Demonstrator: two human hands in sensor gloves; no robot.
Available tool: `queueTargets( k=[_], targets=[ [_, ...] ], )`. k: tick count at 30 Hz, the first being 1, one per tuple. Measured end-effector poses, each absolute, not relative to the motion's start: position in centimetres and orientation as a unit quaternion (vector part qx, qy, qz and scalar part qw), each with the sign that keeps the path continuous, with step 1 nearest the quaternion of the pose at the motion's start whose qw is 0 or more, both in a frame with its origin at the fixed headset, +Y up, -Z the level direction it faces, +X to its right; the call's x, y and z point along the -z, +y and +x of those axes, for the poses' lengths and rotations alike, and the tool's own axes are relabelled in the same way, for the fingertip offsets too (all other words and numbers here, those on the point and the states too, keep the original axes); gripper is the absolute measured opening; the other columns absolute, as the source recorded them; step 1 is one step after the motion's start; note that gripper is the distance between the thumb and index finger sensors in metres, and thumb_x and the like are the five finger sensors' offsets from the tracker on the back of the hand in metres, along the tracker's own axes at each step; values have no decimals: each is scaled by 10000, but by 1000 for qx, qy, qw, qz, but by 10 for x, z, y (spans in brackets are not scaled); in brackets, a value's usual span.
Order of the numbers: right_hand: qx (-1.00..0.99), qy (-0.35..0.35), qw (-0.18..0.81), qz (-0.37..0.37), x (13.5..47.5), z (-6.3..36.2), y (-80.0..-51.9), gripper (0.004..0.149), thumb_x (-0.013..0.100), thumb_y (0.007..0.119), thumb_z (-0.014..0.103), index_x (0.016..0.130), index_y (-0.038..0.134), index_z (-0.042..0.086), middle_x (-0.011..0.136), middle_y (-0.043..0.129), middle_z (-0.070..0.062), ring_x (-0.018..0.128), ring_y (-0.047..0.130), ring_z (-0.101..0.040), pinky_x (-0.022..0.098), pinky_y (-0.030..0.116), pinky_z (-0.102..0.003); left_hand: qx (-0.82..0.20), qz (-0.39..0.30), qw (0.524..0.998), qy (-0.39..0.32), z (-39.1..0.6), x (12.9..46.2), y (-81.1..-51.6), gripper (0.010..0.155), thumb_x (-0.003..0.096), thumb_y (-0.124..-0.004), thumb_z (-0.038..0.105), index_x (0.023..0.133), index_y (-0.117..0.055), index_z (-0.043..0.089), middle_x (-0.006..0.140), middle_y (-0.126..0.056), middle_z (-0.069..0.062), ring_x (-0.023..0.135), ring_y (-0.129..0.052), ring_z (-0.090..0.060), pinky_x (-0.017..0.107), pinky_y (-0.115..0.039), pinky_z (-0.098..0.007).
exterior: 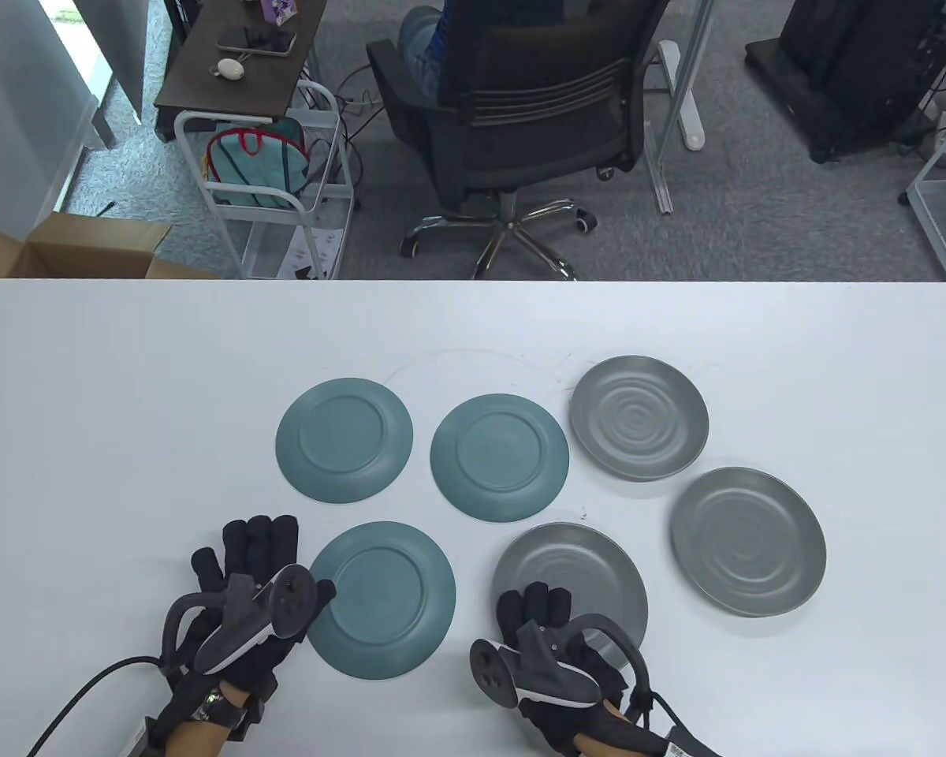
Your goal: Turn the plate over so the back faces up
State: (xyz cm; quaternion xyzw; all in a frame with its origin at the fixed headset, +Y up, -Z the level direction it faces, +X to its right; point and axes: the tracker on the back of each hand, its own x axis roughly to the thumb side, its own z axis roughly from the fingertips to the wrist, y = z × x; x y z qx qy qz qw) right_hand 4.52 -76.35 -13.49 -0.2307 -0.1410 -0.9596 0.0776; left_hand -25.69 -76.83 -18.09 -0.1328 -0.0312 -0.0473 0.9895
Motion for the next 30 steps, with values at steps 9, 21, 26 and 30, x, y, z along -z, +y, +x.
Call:
queueTargets(
  k=[9,21,26,30],
  targets=[
    [976,-77,3,-202,139,64,-728,586,551,670,245,1006,456,-56,976,643,-310,813,795,-489,398,877,-402,48,-132,989,-35,-256,182,-769,908,553,-479,714,1198,-197,140,1213,-304,-213,1166,-374,-508,756,-366,-736],
    [967,-36,-200,-152,146,107,-688,559,537,696,229,982,492,-41,922,707,-271,756,856,-442,400,874,-394,47,-131,989,-39,-254,182,-769,910,554,-483,713,1200,-197,138,1213,-305,-216,1164,-373,-512,756,-368,-737],
    [949,-39,-287,-122,150,131,-681,551,533,706,224,976,500,-31,908,720,-261,742,860,-436,419,863,-399,47,-129,990,-41,-253,181,-769,907,553,-483,714,1198,-196,144,1214,-304,-212,1165,-376,-509,757,-374,-736],
    [928,-41,-358,-94,154,151,-680,551,531,710,222,974,502,-30,900,726,-257,732,865,-430,420,862,-398,46,-129,990,-41,-253,181,-769,908,553,-482,714,1199,-196,144,1214,-303,-212,1166,-374,-510,757,-373,-736]
  ],
)
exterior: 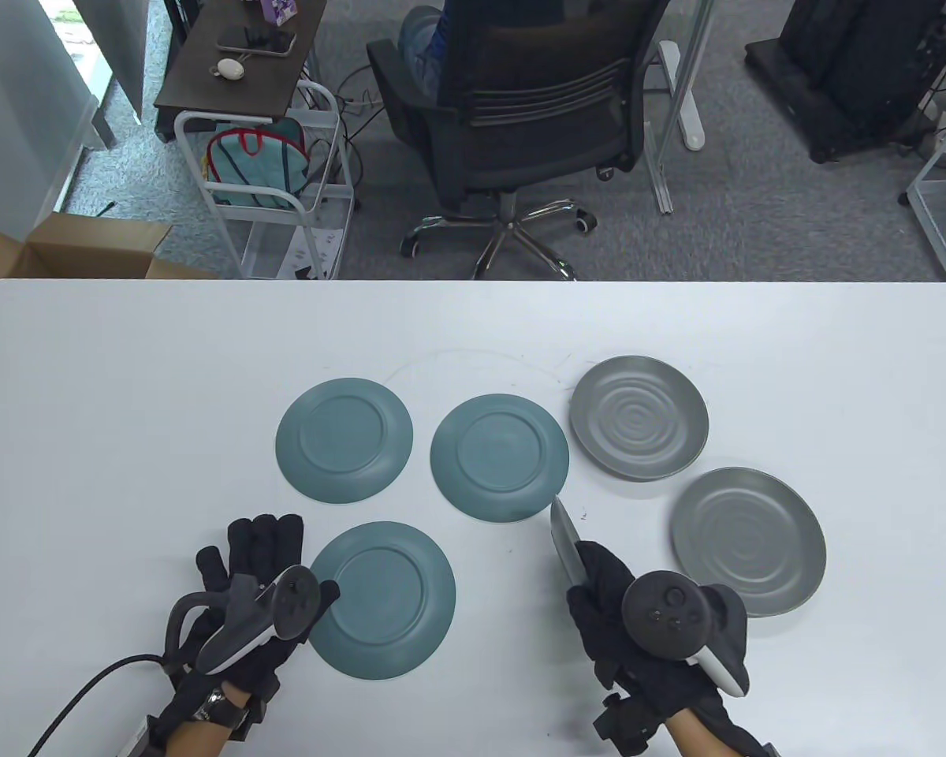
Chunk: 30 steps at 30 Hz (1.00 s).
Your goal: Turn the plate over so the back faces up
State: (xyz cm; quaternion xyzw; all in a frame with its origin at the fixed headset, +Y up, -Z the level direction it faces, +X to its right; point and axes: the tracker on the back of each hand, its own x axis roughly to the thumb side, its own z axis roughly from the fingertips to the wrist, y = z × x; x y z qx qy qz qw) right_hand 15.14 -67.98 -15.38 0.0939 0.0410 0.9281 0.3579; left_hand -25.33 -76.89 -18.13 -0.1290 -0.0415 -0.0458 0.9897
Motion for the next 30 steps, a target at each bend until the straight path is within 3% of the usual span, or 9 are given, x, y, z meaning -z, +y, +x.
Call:
queueTargets(
  k=[13,19,30],
  targets=[
    [-864,49,502,6,168,199,-699,578,467,851,237,930,594,4,774,831,-194,568,948,-330,344,889,-334,44,-127,990,-43,-253,181,-769,908,553,-482,714,1200,-200,142,1214,-305,-212,1166,-374,-509,757,-375,-734],
    [-864,70,499,-25,172,211,-712,614,464,863,264,941,579,3,716,851,-143,494,955,-285,308,890,-324,44,-124,990,-48,-252,180,-769,905,554,-483,712,1199,-203,142,1212,-310,-212,1165,-380,-507,758,-382,-731],
    [-881,127,451,-65,171,213,-739,672,483,819,318,979,533,-32,733,833,-143,511,936,-302,327,877,-344,45,-123,990,-48,-251,179,-768,901,555,-480,711,1199,-202,146,1214,-307,-212,1166,-376,-508,757,-381,-733]
  ],
)
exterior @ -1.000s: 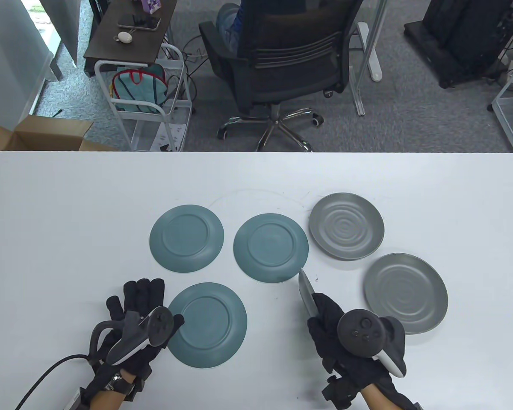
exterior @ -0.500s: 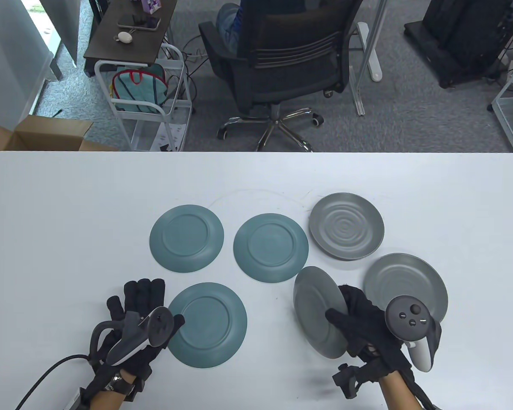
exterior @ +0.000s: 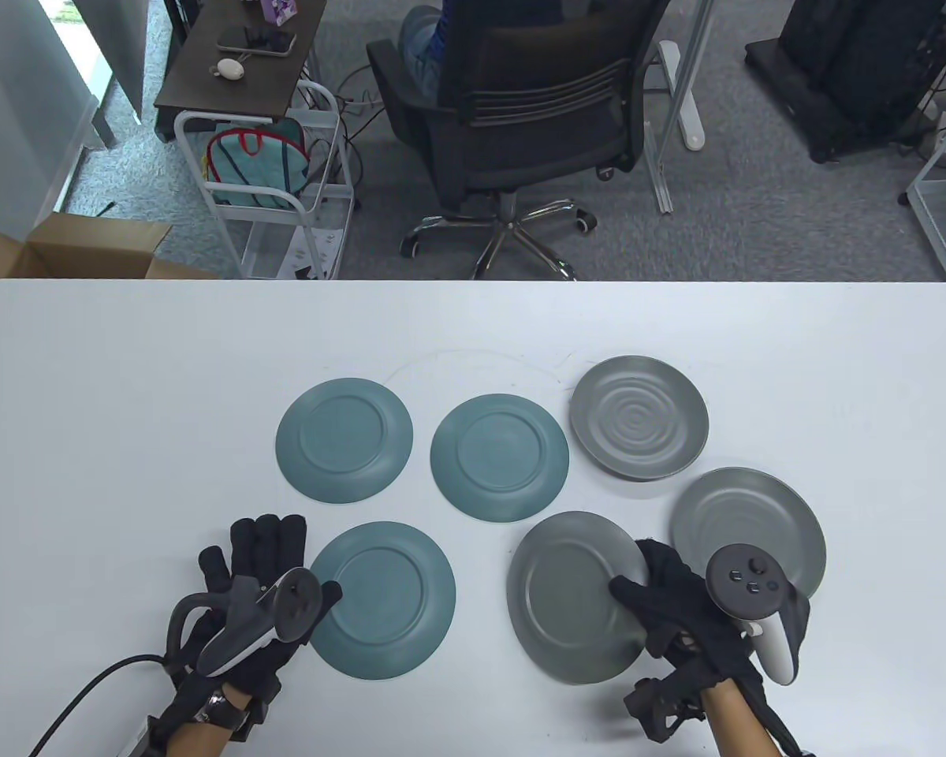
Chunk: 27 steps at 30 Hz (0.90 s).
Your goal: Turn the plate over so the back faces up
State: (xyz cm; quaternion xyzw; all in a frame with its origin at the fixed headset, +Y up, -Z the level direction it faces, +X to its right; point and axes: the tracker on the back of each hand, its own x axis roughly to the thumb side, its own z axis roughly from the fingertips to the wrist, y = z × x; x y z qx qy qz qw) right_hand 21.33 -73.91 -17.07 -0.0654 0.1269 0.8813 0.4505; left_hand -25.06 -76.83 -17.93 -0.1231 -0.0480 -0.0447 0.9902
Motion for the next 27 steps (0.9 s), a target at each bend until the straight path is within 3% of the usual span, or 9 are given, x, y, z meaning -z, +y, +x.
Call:
queueTargets(
  k=[17,27],
  targets=[
    [-896,210,377,-110,174,210,-776,705,498,745,366,1004,508,-64,799,816,-218,565,923,-367,366,865,-390,45,-123,990,-50,-249,179,-768,901,554,-481,710,1201,-206,146,1213,-307,-212,1166,-378,-506,757,-381,-732],
    [-908,231,330,-112,178,205,-781,713,497,739,385,1005,514,-63,811,814,-216,574,917,-371,377,858,-399,46,-119,990,-53,-249,178,-767,898,556,-481,708,1200,-207,147,1213,-308,-211,1165,-378,-506,758,-374,-732]
  ],
)
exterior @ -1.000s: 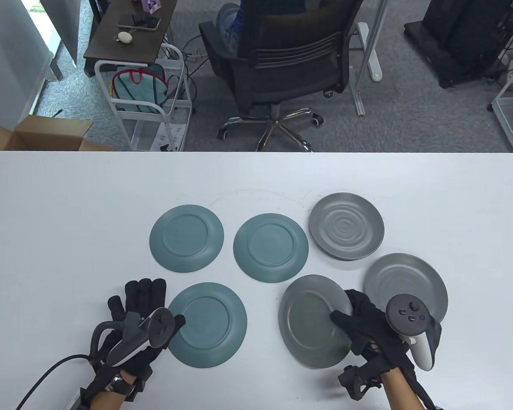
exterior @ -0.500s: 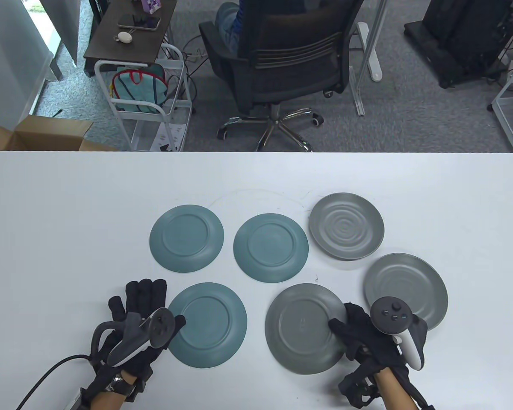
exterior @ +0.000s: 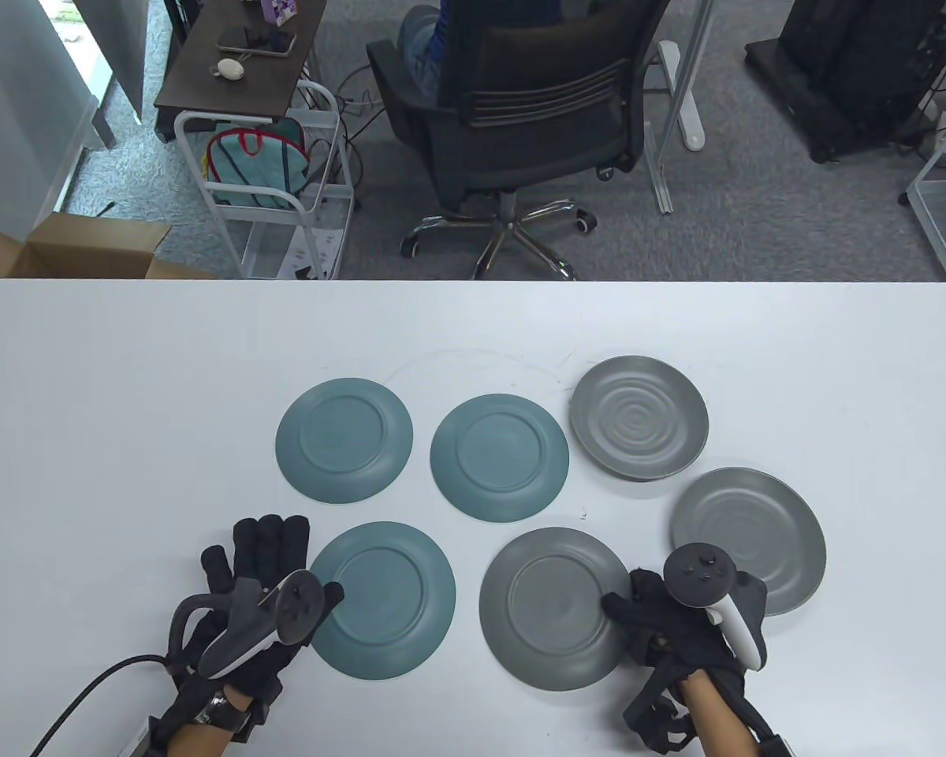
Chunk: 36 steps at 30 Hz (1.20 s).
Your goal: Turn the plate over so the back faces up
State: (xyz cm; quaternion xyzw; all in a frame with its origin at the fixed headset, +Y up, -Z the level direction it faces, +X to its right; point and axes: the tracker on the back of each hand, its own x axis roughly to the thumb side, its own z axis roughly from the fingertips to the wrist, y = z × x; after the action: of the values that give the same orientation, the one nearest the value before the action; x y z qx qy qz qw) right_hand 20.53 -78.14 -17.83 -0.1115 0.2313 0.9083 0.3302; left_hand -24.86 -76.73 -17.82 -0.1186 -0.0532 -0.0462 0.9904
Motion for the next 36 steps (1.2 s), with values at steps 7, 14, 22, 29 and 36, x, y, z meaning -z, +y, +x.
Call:
queueTargets(
  k=[7,14,22,29,36],
  targets=[
    [-927,237,273,-101,183,199,-777,705,499,738,395,995,533,-61,798,828,-203,563,928,-370,367,863,-398,46,-120,990,-53,-248,178,-767,898,555,-481,708,1200,-208,146,1213,-310,-212,1164,-380,-508,757,-378,-732],
    [-936,243,235,-95,187,194,-774,696,503,729,401,990,544,-61,794,835,-212,559,935,-372,362,866,-398,47,-121,990,-53,-247,178,-767,894,556,-480,707,1199,-208,149,1213,-311,-210,1165,-380,-505,758,-378,-732],
    [-953,232,172,-86,189,188,-773,674,509,713,410,978,567,-52,773,844,-206,551,937,-362,355,867,-393,46,-126,990,-53,-247,177,-767,894,557,-482,705,1200,-211,147,1213,-313,-211,1164,-384,-508,758,-380,-731],
    [-954,239,160,-88,190,185,-772,677,511,714,411,980,564,-54,777,841,-209,554,934,-369,357,865,-397,47,-125,990,-55,-246,177,-767,893,557,-483,705,1200,-212,148,1213,-314,-210,1164,-383,-507,758,-381,-731],
    [-961,235,121,-80,191,179,-770,681,511,715,420,986,563,-44,785,839,-196,564,929,-375,364,861,-405,48,-126,989,-54,-246,178,-766,892,557,-483,706,1201,-216,149,1213,-314,-212,1164,-385,-507,757,-382,-731]
  ],
)
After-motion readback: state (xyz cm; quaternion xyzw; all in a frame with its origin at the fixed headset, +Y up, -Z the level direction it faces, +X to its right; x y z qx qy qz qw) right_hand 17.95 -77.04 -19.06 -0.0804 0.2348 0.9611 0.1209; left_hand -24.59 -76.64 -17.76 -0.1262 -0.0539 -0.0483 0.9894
